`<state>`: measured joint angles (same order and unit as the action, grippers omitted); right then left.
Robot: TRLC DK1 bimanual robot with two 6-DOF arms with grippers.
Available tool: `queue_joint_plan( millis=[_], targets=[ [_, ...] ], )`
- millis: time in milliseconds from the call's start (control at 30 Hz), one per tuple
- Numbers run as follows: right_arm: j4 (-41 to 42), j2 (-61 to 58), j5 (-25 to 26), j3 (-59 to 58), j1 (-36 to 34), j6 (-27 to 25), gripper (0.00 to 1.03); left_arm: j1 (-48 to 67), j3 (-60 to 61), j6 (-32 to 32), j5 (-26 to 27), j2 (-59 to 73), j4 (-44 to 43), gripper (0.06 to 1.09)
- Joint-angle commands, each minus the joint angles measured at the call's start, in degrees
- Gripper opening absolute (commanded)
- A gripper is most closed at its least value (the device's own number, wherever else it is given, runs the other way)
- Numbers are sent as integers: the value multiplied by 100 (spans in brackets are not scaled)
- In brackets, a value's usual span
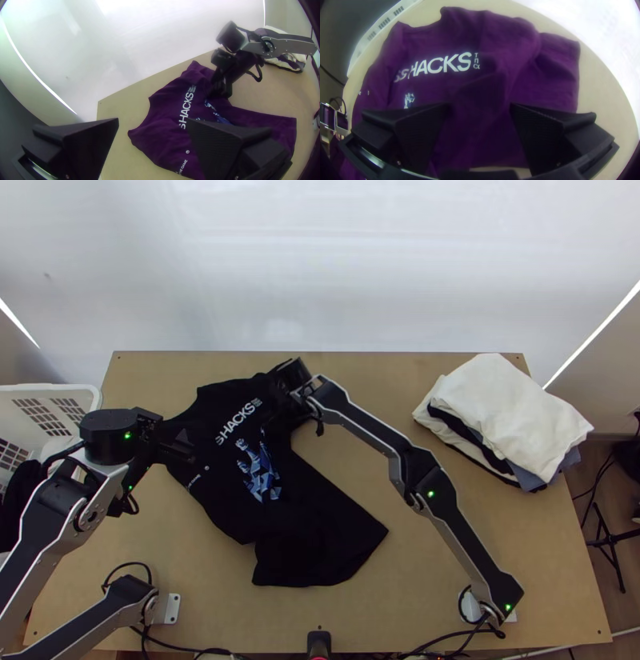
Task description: Fold the t-shirt
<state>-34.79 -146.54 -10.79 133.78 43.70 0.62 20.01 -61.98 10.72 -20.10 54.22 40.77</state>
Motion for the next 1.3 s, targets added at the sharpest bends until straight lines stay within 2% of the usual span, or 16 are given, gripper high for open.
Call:
queue_joint_plan(
  millis=[0,33,133,333,467,633,700,733,767,800,833,867,1033,1100,1200,1267],
  targets=[
    [-90,-261,-20,8,191,70,80,-15,54,-17,41,63,-122,104],
    [-151,-235,-38,-27,218,87,65,-15,45,-17,41,80,-122,104],
    [-169,38,-292,-308,209,131,4,-15,28,-17,41,89,-140,104],
    [-591,1655,-908,-1890,59,237,3,-41,10,-26,41,72,-184,104],
    [-696,2903,-1048,-3393,-72,201,3,-50,19,-26,50,54,-201,104],
    [-1654,3641,-1163,-4483,-266,-36,3,-32,10,-26,155,115,-395,104],
    [-1760,3861,-1163,-4922,-292,-106,3,-15,-25,-26,182,159,-439,104],
    [-1760,3984,-1171,-5133,-292,-133,8,-6,-43,-26,182,177,-448,104],
    [-1760,4063,-1163,-5256,-292,-150,24,-6,-51,-26,182,195,-465,104],
    [-1760,4142,-1163,-5362,-292,-150,53,-6,-60,-26,182,203,-474,104],
    [-1760,4204,-1163,-5397,-292,-124,87,-6,-78,-17,182,203,-474,104],
    [-1777,4257,-1154,-5379,-292,-106,100,-15,-87,-9,182,203,-474,104],
    [-1777,4388,-1145,-4518,-477,175,99,-50,-139,88,173,186,-448,104],
    [-1777,4318,-1145,-4008,-705,307,99,-111,-148,158,173,177,-439,104],
    [-1725,3852,-1163,-3200,-1206,544,92,-217,-148,167,190,186,-439,104],
    [-1742,3422,-1461,-2699,-1567,694,92,-208,-131,141,190,221,-421,104]
  ],
)
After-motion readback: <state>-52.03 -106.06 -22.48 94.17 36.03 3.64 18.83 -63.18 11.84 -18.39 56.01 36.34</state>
